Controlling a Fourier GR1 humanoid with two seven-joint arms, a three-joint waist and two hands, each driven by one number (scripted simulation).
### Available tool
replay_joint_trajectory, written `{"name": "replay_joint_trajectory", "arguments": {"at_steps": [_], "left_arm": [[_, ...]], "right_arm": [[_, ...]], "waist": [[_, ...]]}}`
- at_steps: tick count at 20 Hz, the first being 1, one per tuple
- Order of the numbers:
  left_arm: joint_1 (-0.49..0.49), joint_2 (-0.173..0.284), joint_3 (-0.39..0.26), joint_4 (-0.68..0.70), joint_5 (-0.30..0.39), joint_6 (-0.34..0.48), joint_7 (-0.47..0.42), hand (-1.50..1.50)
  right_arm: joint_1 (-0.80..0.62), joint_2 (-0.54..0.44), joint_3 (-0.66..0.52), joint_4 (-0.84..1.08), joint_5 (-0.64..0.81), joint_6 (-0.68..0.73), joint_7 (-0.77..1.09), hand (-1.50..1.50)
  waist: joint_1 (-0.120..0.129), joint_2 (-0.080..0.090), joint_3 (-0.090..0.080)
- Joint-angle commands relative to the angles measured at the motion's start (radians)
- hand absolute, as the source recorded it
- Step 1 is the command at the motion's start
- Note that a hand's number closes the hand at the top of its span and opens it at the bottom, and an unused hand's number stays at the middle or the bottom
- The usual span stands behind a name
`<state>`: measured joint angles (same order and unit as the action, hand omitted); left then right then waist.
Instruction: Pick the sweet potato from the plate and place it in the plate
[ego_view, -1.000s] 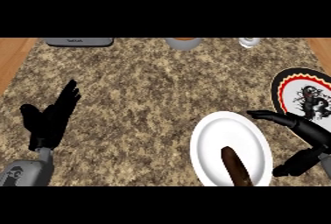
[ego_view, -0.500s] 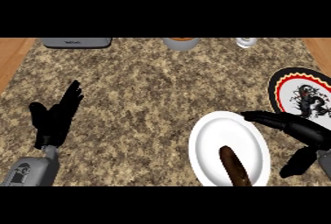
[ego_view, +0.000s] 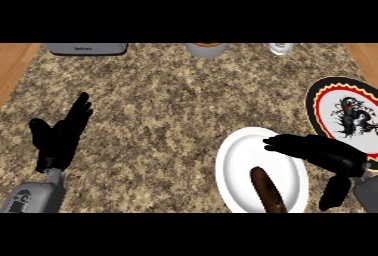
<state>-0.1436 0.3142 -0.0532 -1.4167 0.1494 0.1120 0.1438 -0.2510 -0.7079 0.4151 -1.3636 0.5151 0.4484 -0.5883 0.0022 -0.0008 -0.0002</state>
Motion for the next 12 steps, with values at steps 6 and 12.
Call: {"name": "replay_joint_trajectory", "arguments": {"at_steps": [6,12], "left_arm": [[0.005,-0.026,0.030,-0.009,-0.021,-0.019,0.012,0.00],[-0.024,-0.047,0.045,0.000,-0.044,-0.039,0.034,0.00]], "right_arm": [[-0.002,0.046,0.029,-0.064,0.186,0.070,0.101,-1.50],[-0.031,0.124,0.019,-0.016,0.286,0.120,0.108,-1.50]], "waist": [[-0.002,0.000,0.000],[0.000,0.001,0.000]]}}
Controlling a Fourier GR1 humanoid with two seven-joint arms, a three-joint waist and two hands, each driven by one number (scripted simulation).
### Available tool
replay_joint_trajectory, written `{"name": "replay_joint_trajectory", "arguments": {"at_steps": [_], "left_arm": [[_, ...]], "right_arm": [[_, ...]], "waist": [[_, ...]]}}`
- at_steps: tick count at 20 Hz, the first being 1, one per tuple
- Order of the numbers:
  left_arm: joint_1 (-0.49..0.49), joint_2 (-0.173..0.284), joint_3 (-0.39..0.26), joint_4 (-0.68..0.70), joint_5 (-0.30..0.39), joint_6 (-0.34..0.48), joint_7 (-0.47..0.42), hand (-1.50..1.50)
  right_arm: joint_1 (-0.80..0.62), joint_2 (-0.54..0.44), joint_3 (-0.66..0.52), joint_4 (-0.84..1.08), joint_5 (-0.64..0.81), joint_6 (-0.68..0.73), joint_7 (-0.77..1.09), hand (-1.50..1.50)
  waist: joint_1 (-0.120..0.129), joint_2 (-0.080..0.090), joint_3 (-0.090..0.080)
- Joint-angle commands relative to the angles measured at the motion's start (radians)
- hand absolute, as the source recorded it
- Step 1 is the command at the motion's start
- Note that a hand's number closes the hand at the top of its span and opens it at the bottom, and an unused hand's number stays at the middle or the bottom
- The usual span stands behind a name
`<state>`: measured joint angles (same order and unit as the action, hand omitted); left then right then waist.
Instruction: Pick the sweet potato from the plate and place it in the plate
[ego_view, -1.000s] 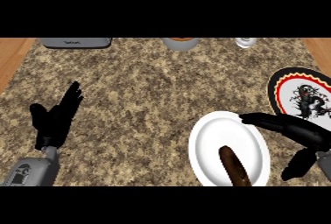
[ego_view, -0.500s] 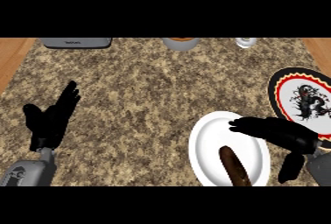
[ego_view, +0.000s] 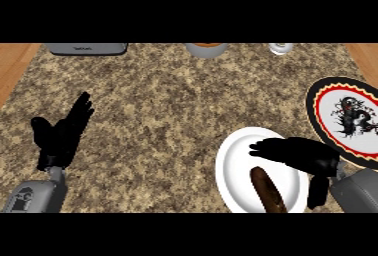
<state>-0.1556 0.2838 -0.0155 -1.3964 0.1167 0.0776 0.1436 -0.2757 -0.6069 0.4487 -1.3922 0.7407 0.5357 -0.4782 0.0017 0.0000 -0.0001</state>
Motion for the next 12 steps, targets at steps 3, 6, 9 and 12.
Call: {"name": "replay_joint_trajectory", "arguments": {"at_steps": [3,6,9,12], "left_arm": [[0.015,-0.029,0.010,-0.030,-0.032,0.002,0.030,0.00],[0.026,-0.014,0.059,0.019,-0.022,-0.047,-0.047,0.00],[-0.040,-0.010,0.068,0.014,-0.024,-0.050,0.023,0.00],[-0.039,-0.057,0.039,0.043,-0.071,-0.014,-0.009,0.00]], "right_arm": [[0.022,0.094,-0.014,-0.082,0.079,0.081,0.106,-1.50],[0.020,0.105,-0.026,-0.031,0.146,0.051,0.063,-1.50],[-0.015,0.079,-0.060,0.067,0.182,0.016,-0.036,-1.50],[0.022,0.192,0.011,0.019,0.256,0.001,0.090,-1.50]], "waist": [[-0.002,-0.001,0.000],[-0.001,0.000,0.000],[-0.001,0.000,0.000],[-0.004,0.000,0.000]]}}
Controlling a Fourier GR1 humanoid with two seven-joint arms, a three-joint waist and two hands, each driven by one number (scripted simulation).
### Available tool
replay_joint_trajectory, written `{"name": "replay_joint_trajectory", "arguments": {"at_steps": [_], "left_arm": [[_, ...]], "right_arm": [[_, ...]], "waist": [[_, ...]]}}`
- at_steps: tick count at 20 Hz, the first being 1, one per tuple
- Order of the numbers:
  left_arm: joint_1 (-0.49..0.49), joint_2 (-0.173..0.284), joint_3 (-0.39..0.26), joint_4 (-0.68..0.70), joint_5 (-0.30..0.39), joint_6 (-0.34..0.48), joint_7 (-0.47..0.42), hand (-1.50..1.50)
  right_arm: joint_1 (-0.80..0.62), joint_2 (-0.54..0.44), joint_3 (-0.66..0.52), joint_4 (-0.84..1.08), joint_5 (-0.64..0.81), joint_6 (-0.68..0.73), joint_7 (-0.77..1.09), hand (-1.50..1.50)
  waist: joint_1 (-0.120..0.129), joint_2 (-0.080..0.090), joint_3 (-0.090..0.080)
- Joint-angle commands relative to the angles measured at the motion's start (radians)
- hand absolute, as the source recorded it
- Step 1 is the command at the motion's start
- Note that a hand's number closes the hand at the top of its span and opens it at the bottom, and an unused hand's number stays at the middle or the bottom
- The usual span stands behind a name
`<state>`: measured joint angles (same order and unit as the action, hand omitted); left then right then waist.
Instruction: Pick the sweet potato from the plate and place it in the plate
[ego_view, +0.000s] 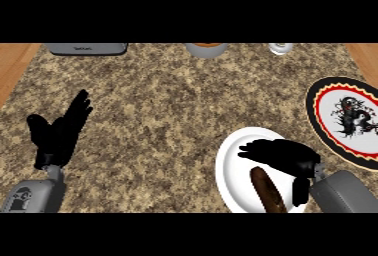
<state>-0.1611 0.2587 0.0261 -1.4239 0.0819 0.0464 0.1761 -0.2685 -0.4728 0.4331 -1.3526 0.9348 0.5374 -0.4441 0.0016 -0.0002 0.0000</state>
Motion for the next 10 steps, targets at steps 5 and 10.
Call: {"name": "replay_joint_trajectory", "arguments": {"at_steps": [5,10], "left_arm": [[-0.072,-0.012,0.057,0.149,-0.019,-0.025,-0.090,0.00],[-0.017,-0.013,0.050,0.074,-0.018,-0.035,-0.044,0.00]], "right_arm": [[0.031,0.009,0.038,-0.052,0.111,0.051,-0.024,-1.50],[0.047,0.034,0.093,0.016,0.155,-0.024,-0.135,1.50]], "waist": [[-0.008,0.001,-0.001],[-0.001,0.001,0.000]]}}
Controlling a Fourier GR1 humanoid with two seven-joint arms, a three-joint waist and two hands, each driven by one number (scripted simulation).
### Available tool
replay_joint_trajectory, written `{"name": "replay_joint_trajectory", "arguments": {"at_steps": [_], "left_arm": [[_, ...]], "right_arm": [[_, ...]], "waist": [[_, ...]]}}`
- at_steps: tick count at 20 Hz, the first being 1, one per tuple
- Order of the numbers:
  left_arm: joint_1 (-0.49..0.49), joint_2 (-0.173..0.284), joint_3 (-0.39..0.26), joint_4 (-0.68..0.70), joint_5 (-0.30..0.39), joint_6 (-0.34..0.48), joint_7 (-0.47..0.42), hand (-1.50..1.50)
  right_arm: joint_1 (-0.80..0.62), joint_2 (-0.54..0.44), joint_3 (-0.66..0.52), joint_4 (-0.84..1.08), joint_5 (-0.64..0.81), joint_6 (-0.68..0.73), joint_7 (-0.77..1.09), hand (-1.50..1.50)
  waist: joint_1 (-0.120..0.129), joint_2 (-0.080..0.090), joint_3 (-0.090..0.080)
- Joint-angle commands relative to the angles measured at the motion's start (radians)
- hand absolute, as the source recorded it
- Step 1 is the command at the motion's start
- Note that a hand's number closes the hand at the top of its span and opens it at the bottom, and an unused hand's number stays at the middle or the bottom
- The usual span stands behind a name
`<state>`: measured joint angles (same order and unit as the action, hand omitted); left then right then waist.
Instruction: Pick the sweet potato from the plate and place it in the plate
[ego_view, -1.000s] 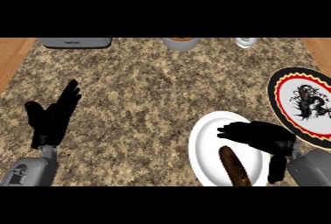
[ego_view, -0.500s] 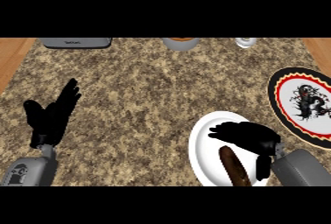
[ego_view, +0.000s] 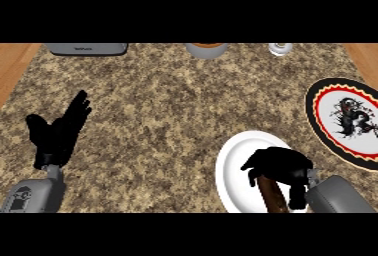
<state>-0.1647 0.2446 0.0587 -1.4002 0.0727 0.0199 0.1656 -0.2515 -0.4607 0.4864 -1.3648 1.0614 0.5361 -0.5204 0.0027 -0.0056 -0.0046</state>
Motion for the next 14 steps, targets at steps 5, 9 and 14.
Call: {"name": "replay_joint_trajectory", "arguments": {"at_steps": [5,9,14], "left_arm": [[0.013,-0.003,0.007,-0.044,-0.015,-0.005,0.032,0.00],[0.014,-0.045,-0.004,0.010,-0.035,0.014,-0.037,0.00],[0.045,-0.030,0.010,-0.022,-0.041,0.028,-0.019,0.00]], "right_arm": [[0.020,0.085,0.009,0.081,0.034,-0.031,-0.044,1.50],[0.151,0.017,-0.064,-0.057,-0.020,-0.066,-0.057,1.50],[0.319,0.088,-0.214,-0.162,-0.112,-0.176,0.064,1.50]], "waist": [[0.002,0.006,0.005],[-0.015,0.004,0.004],[-0.037,-0.002,0.005]]}}
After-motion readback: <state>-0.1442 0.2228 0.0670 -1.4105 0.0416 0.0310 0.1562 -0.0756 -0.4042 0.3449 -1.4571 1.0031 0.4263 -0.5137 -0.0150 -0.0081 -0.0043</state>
